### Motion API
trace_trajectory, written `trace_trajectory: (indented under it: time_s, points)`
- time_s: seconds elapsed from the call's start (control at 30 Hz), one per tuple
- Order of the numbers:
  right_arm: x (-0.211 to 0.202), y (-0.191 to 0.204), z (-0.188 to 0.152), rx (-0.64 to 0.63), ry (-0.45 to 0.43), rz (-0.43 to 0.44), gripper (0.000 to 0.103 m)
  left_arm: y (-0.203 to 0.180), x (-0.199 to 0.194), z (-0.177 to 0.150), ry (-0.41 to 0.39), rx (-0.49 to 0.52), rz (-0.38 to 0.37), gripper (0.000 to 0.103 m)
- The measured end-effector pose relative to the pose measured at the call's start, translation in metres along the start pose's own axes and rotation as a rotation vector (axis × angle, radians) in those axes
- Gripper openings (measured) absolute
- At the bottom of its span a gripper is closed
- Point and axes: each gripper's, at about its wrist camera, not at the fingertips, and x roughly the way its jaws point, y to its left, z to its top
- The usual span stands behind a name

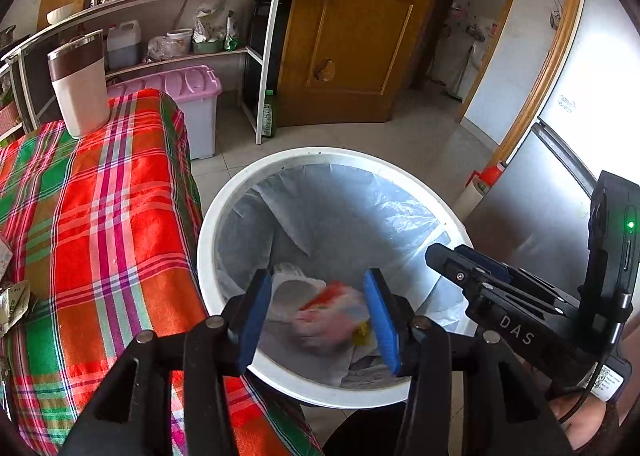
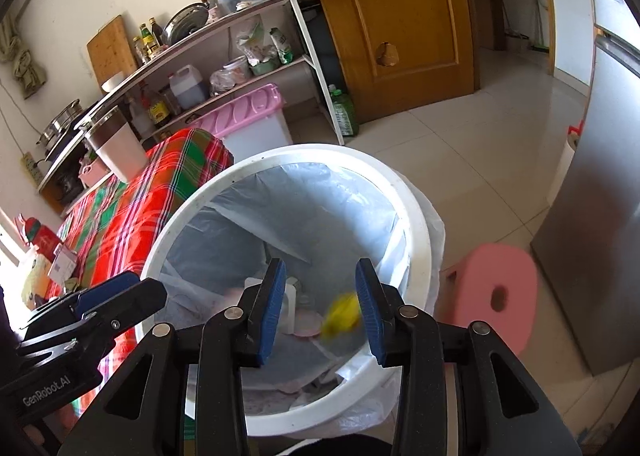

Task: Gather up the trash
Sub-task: 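Carry the carton and wrapper over the bin and open both tools, then move both tools back over the table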

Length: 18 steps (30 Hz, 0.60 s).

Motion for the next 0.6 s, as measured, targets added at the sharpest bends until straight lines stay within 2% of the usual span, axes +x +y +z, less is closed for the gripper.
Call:
trace_trajectory:
  time_s: [0.07, 0.3, 0.6]
  points:
    - [-0.002, 0.0, -0.001, -0.001, -0.001, 0.0, 0.044, 0.003, -0.002, 0.0, 0.001, -0.009, -0.002, 0.055]
    - [-0.01, 0.01, -0.001, 0.0, -0.016, 0.026, 0.044, 0.013, -0.019, -0.005, -0.029, -0.029, 0.0, 0.057]
    - [-0.021, 0.037, -0.009, -0.032, -0.031, 0.059, 0.044, 0.046, -0.057, -0.019, -0.083, -0.075, 0.052, 0.058]
